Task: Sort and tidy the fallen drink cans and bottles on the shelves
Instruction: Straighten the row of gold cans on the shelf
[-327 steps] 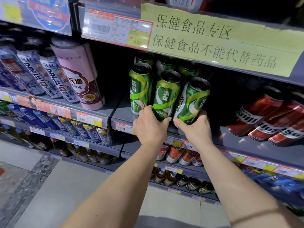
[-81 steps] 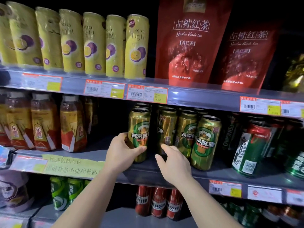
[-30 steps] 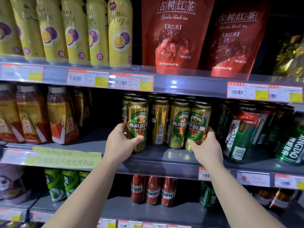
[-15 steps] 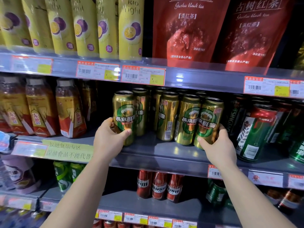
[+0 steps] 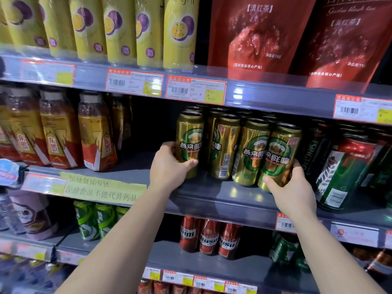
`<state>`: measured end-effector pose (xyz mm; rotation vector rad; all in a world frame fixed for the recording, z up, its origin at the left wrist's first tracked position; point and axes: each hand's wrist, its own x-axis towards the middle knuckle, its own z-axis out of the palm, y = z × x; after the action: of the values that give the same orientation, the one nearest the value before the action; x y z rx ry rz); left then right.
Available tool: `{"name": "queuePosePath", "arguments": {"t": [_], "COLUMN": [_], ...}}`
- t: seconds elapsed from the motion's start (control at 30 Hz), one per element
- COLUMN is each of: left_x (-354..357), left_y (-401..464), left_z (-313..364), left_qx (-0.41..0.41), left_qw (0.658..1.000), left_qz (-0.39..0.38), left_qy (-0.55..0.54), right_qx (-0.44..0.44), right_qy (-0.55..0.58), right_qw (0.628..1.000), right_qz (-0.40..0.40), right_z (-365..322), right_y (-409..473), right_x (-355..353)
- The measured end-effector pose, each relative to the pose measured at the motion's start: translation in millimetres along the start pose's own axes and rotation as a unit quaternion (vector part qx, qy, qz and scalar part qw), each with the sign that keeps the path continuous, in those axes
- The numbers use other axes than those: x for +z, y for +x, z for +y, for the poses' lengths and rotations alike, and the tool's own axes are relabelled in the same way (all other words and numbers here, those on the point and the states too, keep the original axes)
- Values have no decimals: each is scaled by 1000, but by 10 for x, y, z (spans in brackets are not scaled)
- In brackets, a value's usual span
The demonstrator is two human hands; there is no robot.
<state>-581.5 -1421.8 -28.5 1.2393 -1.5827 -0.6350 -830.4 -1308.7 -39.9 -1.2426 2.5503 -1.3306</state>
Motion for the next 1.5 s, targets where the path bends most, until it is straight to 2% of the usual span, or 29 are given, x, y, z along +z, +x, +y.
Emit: {"name": "queuePosePath", "arguments": {"t": [0.4,0.6,0.8,1.0,1.2,1.3,1.4,1.5], "left_x": [92,135,142,143,140,119,149,264], "left_y": [132,113,103,64,60,10,-189,-418], "left_z": [-47,-49,-77,-60,-53,-24,65,143], "left_qx": [3,7,2,-4,-4,11,74,154], "left_qw": [994,993,998,999,997,995,986,976], "left_qz": [-73,-58,-32,24,22,66,140,137], "left_qy": [-77,-103,-46,44,69,68,61,69], "right_qx": [-2,-23,-41,7,-16,-35,-66,-111], "right_qy": [23,38,34,8,9,63,140,180], "right_qw": [1000,998,996,1000,1000,997,983,968], "right_qz": [0,-33,-66,4,14,43,99,134], "right_z": [-11,-8,-26,-111,-77,-42,4,-57], "right_y": [0,2,-11,-50,-54,-113,-197,-308], "right_x": [-56,-66,-74,41,54,25,23,29]}}
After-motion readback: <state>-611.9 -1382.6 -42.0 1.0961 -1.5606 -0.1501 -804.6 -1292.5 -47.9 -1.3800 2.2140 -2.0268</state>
